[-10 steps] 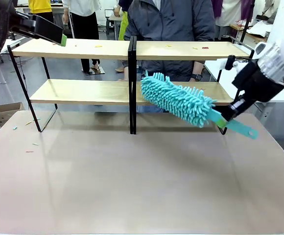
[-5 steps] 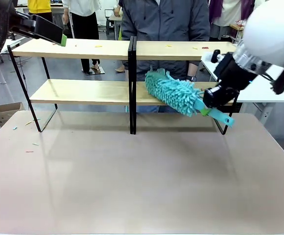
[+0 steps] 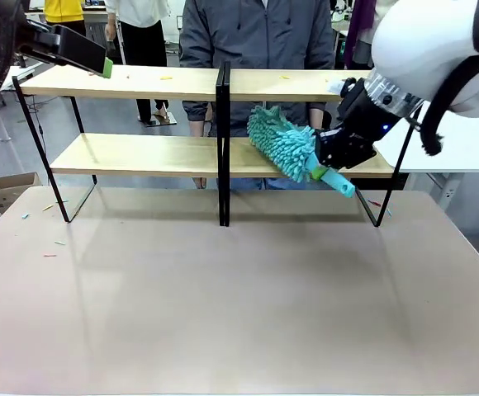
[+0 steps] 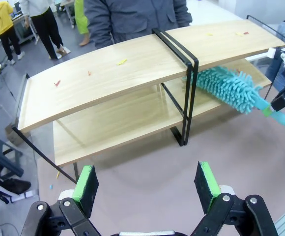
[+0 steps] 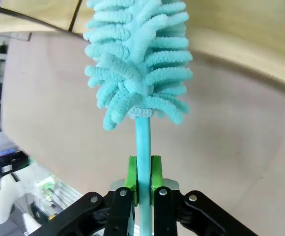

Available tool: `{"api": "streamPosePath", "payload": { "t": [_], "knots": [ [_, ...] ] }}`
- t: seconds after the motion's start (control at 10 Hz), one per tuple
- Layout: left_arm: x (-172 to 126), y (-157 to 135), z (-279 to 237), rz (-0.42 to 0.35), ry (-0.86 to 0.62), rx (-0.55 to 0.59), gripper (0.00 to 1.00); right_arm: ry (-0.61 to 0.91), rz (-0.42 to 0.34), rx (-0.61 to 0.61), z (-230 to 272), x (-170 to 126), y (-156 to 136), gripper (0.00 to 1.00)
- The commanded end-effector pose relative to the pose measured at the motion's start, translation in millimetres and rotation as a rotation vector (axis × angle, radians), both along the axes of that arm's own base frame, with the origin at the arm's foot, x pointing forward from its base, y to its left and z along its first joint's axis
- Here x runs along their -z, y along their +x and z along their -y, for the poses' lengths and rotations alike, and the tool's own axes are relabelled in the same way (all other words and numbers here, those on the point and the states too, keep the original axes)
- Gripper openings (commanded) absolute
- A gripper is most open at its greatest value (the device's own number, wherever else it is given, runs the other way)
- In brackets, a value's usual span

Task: Clean the shelves.
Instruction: Clean a randomly selected level of the Shelf with the Duster.

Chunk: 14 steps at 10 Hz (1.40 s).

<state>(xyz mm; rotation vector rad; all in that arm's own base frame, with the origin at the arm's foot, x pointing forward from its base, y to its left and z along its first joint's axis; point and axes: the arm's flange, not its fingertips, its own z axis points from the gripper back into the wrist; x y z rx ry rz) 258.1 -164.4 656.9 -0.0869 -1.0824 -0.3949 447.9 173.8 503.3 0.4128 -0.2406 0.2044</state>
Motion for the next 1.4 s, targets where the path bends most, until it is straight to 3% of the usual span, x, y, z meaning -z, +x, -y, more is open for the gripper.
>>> {"api": "streamPosePath", "payload": {
  "t": [0.0,0.2,0.4,0.6,0.9,1.1,1.2,1.3],
  "knots": [
    [-1,-1,-2,0.003,-0.001,0.000,1.00,0.119,-0.057,-0.018,3,-2,2,0.13],
    [-1,-1,-2,0.003,-0.001,0.000,1.00,0.201,-0.098,0.014,17,-5,-11,0.13],
    [-1,-1,-2,0.003,-0.001,0.000,1.00,0.176,-0.159,0.130,38,-3,-26,0.13],
    [-1,-1,-2,0.003,-0.001,0.000,1.00,0.074,-0.105,0.311,67,-4,-36,0.13],
    [-1,-1,-2,0.003,-0.001,0.000,1.00,-0.044,-0.091,0.496,100,4,-40,0.13],
    [-1,-1,-2,0.003,-0.001,0.000,1.00,-0.117,-0.128,0.567,114,6,-47,0.13],
    [-1,-1,-2,0.003,-0.001,0.000,1.00,-0.171,-0.101,0.625,118,4,-49,0.13],
    [-1,-1,-2,0.003,-0.001,0.000,1.00,-0.199,-0.023,0.659,116,1,-50,0.13]
  ]
}}
